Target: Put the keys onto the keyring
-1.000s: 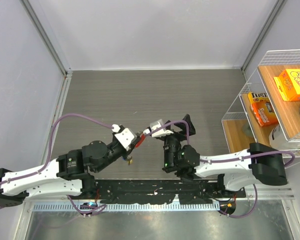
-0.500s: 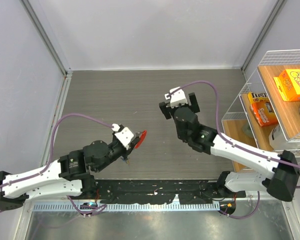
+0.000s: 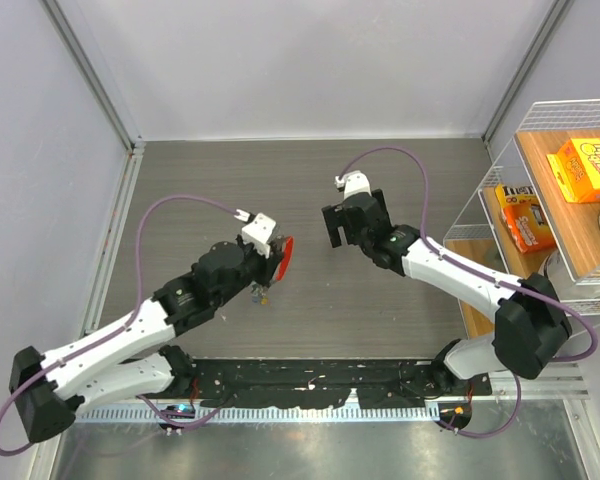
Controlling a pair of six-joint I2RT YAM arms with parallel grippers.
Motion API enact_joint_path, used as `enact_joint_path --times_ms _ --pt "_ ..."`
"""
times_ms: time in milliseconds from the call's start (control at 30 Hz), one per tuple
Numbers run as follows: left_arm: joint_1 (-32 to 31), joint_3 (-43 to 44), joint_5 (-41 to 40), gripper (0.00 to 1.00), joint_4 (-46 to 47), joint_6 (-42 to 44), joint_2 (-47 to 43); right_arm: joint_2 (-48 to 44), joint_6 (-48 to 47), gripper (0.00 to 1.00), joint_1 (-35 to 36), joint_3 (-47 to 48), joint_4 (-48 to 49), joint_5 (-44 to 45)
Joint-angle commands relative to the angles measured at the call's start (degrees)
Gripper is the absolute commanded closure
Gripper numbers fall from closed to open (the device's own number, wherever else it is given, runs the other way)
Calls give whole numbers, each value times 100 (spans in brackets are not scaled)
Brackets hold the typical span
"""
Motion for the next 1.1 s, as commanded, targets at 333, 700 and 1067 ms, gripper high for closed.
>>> enact_joint_path --times_ms 333,700,1067 --pt "656 613 1762 100 2479 -1633 2669 -1390 933 3 -232 -1368 204 32" --pt "726 1430 2131 77 2989 -1862 4401 -2129 1390 3 -232 -2010 169 -267" --pt "735 1274 1974 49 3174 -1608 4579 -2542 1540 3 -232 -2238 28 -196"
